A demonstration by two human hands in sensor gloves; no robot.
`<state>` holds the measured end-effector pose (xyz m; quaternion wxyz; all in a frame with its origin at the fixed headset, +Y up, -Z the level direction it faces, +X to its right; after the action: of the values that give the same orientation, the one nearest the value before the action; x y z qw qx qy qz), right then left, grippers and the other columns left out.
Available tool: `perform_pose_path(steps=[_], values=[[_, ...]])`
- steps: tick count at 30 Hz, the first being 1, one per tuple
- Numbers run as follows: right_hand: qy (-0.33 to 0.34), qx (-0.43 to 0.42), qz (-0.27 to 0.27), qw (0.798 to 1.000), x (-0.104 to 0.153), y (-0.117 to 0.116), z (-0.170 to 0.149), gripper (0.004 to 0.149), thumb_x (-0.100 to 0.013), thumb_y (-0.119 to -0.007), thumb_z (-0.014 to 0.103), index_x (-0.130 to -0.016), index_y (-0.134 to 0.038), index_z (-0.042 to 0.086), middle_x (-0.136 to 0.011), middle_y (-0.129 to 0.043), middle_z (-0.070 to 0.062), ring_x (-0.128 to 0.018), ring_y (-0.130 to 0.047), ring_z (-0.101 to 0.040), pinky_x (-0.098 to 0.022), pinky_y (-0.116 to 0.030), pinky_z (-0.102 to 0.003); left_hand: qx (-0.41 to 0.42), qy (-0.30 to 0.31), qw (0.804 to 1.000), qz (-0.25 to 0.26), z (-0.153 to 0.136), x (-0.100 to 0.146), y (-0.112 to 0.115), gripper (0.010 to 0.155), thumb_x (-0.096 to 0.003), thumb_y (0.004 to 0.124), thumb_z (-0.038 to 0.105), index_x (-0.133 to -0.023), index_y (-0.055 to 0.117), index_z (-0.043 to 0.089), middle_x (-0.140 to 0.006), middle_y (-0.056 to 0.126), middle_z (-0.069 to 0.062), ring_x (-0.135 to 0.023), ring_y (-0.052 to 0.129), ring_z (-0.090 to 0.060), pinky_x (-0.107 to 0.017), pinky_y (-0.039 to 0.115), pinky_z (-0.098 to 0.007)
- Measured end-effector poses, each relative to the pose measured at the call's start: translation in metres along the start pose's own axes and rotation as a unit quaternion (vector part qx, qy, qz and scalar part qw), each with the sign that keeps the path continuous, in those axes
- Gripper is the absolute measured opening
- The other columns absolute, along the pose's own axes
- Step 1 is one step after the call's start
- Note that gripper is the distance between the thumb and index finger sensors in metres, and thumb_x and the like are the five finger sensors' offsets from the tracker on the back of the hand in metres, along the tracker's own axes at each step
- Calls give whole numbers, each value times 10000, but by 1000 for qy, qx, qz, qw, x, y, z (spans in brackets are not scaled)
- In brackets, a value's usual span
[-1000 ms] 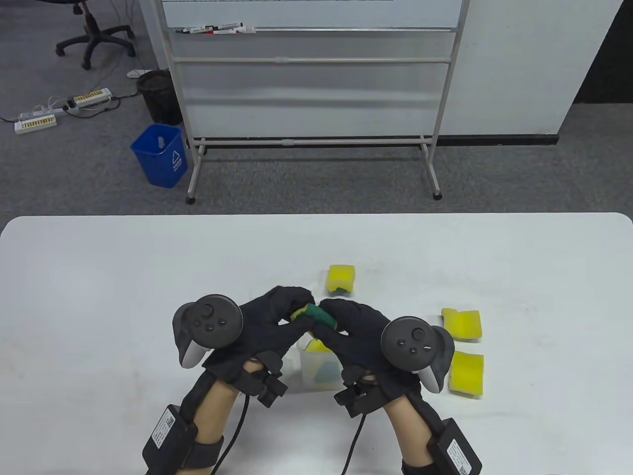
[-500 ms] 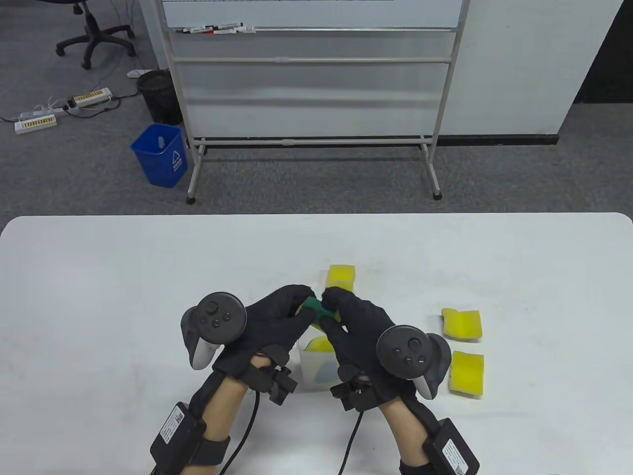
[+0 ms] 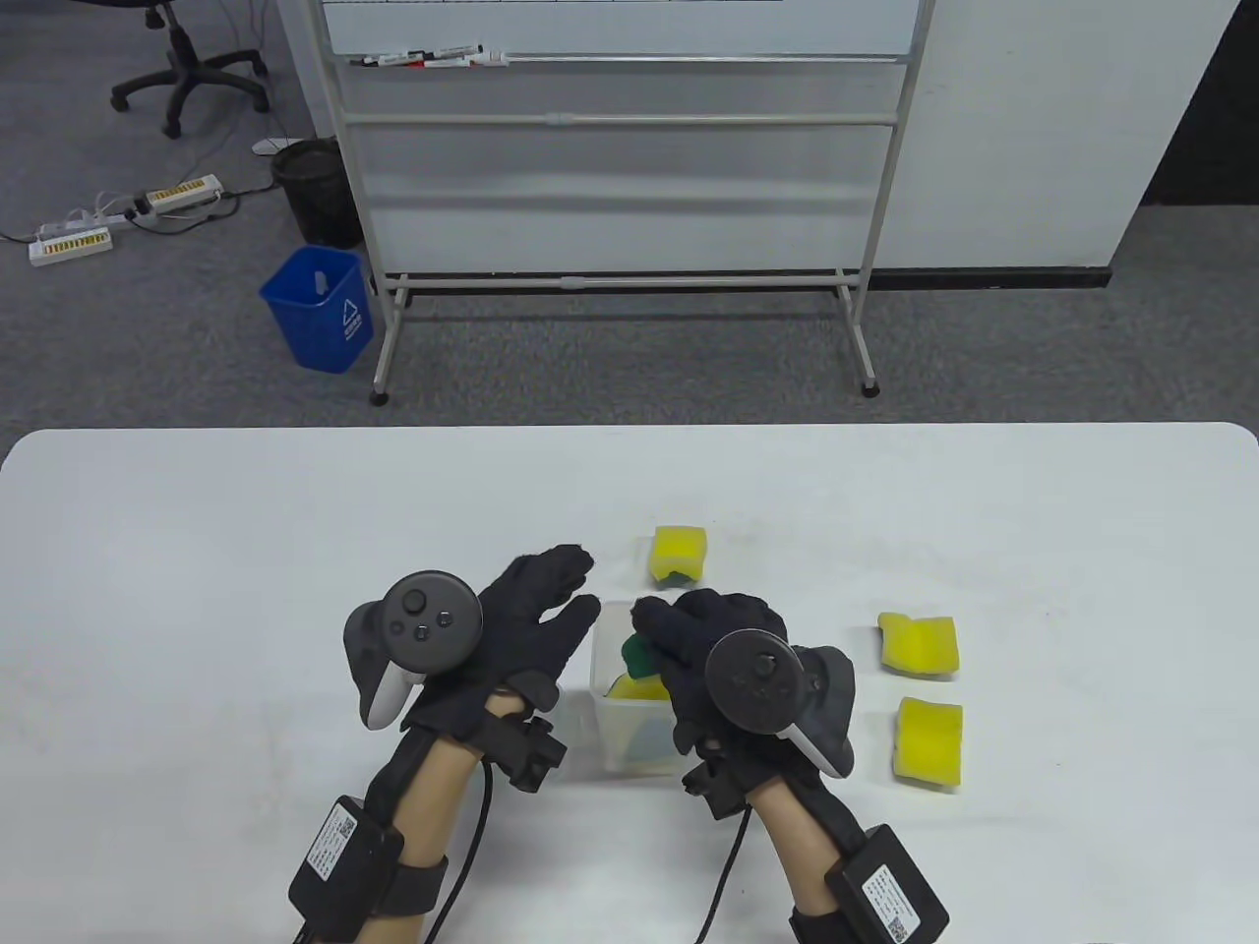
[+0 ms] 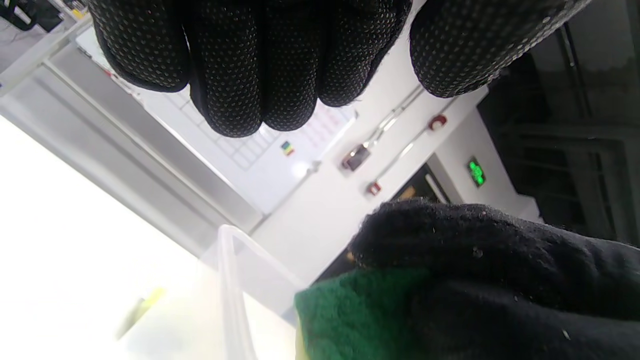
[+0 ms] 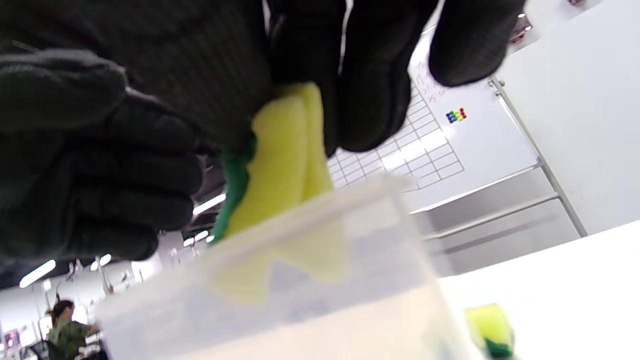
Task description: Squeeze sponges into plastic airtight container
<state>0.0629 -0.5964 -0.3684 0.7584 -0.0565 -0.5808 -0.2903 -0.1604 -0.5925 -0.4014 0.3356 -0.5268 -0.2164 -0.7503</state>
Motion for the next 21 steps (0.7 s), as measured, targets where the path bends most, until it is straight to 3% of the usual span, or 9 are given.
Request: perform_pose_path(steps=[3, 10, 17, 21], values=[[12, 26, -3, 1000, 0, -2, 4, 552, -413, -925, 317, -949, -795, 289, -769, -994, 13, -741, -971, -275, -699, -633, -616, -24, -9, 1000, 3, -4, -1, 0, 624, -494, 756, 511, -1027, 670, 198, -1017, 805, -149, -887, 854, -394, -677, 708, -600], [21, 54, -7, 998, 0, -7, 7, 446, -387, -955, 378, -821, -927, 278, -730, -1038, 31, -759, -974, -277, -692, -648, -604, -88, -35, 996, 3, -18, -5, 2, 627, -492, 757, 511, -1029, 668, 200, -1028, 794, -155, -899, 843, -401, -680, 702, -605], [13, 51, -15, 998, 0, -9, 2, 408, -392, -945, 407, -775, -991, 274, -893, -948, 12, -858, -897, -307, -698, -643, -593, -79, -44, 996, -3, -25, -7, 3, 629, -492, 757, 511, -1030, 670, 196, -1033, 788, -163, -902, 838, -406, -680, 700, -607], [-4, 16, -70, 997, 2, 8, -5, 415, -402, -924, 401, -788, -982, 259, -930, -917, -16, -868, -885, -314, -700, -640, -593, -89, -50, 995, -3, -28, -7, 3, 633, -491, 754, 513, -1032, 668, 195, -1040, 778, -166, -909, 827, -412, -683, 695, -609]])
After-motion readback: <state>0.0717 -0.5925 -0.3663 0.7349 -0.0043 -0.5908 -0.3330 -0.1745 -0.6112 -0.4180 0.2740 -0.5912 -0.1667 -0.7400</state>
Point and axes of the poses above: the tracker on the back of each hand, its own z axis roughly to the thumb side, its own x axis roughly from the fingertips to the wrist, y = z × x, the point moved 4 cm from there along -x, roughly from the wrist to the fingertips
